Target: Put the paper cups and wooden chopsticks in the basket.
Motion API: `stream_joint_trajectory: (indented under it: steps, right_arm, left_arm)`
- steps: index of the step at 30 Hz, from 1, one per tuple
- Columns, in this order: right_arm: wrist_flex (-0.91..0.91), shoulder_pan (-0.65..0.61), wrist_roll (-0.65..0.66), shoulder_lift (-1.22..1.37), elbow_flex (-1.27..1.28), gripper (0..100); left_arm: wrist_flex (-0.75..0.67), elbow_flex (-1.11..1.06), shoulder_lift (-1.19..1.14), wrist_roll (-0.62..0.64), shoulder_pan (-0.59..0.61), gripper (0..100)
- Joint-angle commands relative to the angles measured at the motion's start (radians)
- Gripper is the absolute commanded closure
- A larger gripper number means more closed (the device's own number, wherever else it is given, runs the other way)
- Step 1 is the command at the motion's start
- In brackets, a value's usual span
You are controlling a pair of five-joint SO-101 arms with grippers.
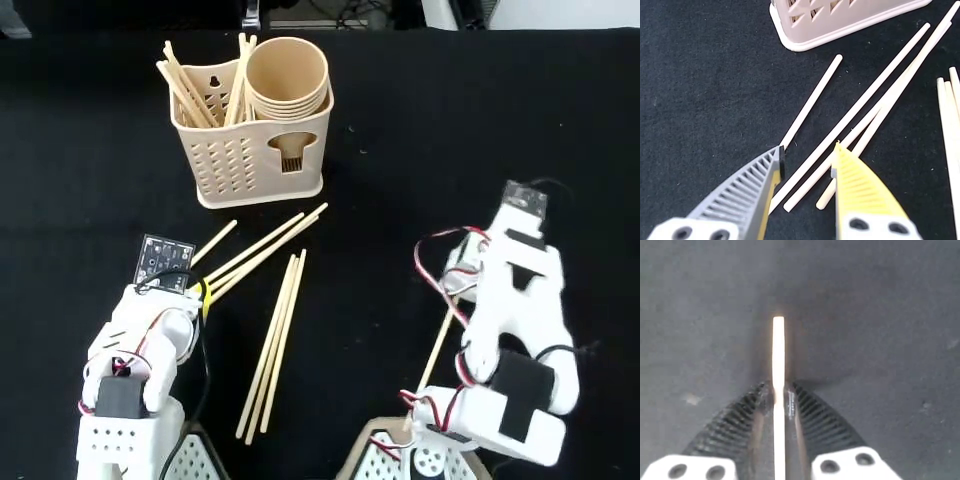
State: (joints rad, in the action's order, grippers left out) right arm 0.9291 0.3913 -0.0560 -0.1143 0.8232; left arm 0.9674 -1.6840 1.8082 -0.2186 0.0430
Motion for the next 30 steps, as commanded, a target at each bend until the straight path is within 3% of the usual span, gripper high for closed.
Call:
stream_joint_trajectory:
  steps: [1, 9, 18, 24, 30]
  right_arm:
    - [0.064, -0.060, -0.003, -0.143, -0.031, 98.6]
    - [0.135, -0.324, -0.002, -0.456, -0.027, 98.5]
    - [0.005, -0.736, -0.012, -0.403, -0.042, 98.3]
    - [-0.114, -0.787, -0.137, -0.285, -0.084, 97.5]
    - [-0.026, -0.799, -0.358, -0.120, -0.226, 87.6]
  left_arm:
    - [-0.002, -0.015, 0.009, -0.008, -0.013, 82]
    - [0.002, -0.015, 0.009, -0.008, -0.012, 82]
    - [0.000, -0.015, 0.009, -0.008, -0.007, 82]
    - [-0.002, -0.015, 0.009, -0.008, -0.007, 82]
    - [-0.003, -0.015, 0.009, -0.008, -0.007, 82]
